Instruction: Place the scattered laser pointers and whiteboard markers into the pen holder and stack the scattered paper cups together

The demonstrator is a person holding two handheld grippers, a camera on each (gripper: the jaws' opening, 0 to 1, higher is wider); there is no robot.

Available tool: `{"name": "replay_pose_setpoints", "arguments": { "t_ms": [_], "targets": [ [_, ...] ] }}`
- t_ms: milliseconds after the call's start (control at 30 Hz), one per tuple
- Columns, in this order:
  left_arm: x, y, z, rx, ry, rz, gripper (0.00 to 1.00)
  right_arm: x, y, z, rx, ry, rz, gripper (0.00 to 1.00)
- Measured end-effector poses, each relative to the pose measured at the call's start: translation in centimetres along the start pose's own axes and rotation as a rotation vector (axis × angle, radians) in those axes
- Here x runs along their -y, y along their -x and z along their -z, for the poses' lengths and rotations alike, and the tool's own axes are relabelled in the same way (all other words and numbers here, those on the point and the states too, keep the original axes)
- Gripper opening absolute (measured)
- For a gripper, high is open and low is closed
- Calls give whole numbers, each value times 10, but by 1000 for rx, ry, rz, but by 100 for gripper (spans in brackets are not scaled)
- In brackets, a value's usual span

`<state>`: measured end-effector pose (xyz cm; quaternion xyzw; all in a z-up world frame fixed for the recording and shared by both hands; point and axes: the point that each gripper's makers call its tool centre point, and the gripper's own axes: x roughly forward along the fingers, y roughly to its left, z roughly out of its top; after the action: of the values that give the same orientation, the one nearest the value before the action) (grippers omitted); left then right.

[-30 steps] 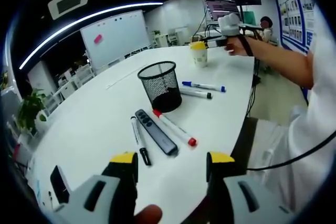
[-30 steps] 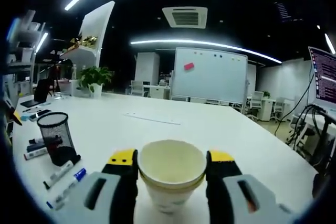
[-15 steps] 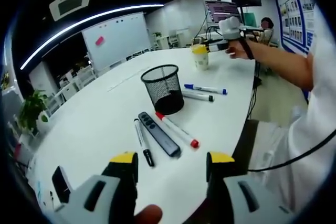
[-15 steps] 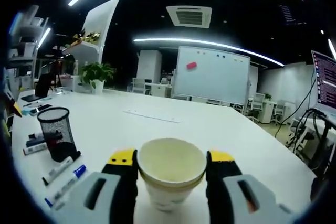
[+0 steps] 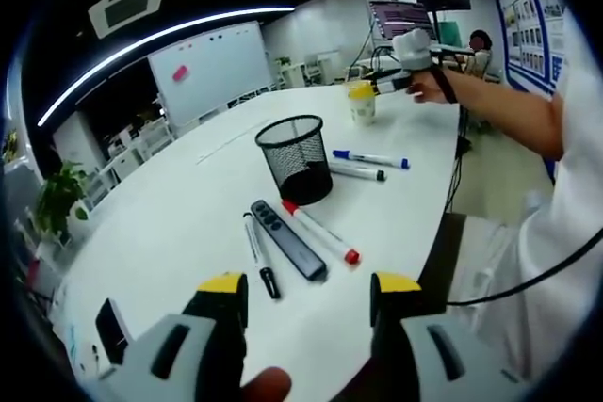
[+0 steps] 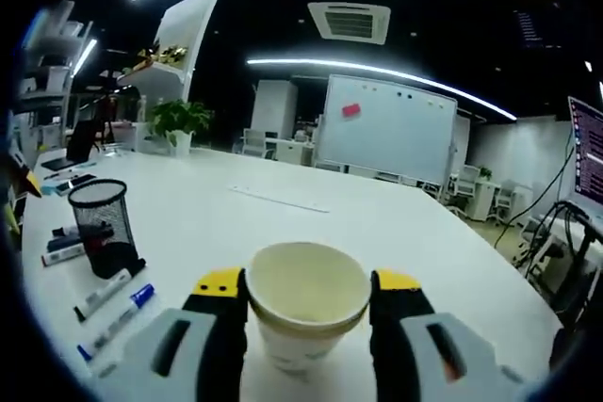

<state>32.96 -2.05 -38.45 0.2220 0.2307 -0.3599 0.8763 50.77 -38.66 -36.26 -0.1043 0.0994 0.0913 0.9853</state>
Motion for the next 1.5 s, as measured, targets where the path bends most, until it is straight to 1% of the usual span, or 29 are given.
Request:
{"name": "replay_pose_setpoints", "arguments": {
  "t_ms": [167, 400, 600, 733, 900, 967, 1067, 1133, 1200, 1333, 1500],
  "targets": [
    [2, -2, -2, 2, -2, 6, 53, -3, 1, 1, -12, 29, 2, 53],
    [2, -3, -1, -1, -6, 10, 53, -2, -1, 4, -22, 31, -5, 53],
    [1, -4, -2, -2, -8, 9, 53, -4, -1, 8, -34, 18, -4, 54],
    [2, -5, 0, -6, -8, 12, 53, -6, 0, 13, -41, -15, 5, 53],
    [1, -7, 1, -7, -3, 11, 53, -8, 0, 13, -31, -39, 0, 54],
    [1, -7, 1, -7, -3, 14, 53, -9, 0, 12, -28, -38, -2, 56],
    [2, -8, 0, -6, -3, 16, 53, -10, 1, 11, -17, -50, -7, 66],
    [2, -8, 0, -5, -4, 15, 53, -10, 1, 9, -5, -56, -5, 70],
    [2, -8, 0, -4, -3, 16, 53, -9, 2, 8, 5, -69, -6, 71],
    [2, -8, 1, -6, -3, 18, 53, -8, 1, 9, 3, -73, -7, 73],
    [2, -7, 2, -8, -2, 17, 53, -13, 5, -1, 33, -73, -16, 75]
  ]
}}
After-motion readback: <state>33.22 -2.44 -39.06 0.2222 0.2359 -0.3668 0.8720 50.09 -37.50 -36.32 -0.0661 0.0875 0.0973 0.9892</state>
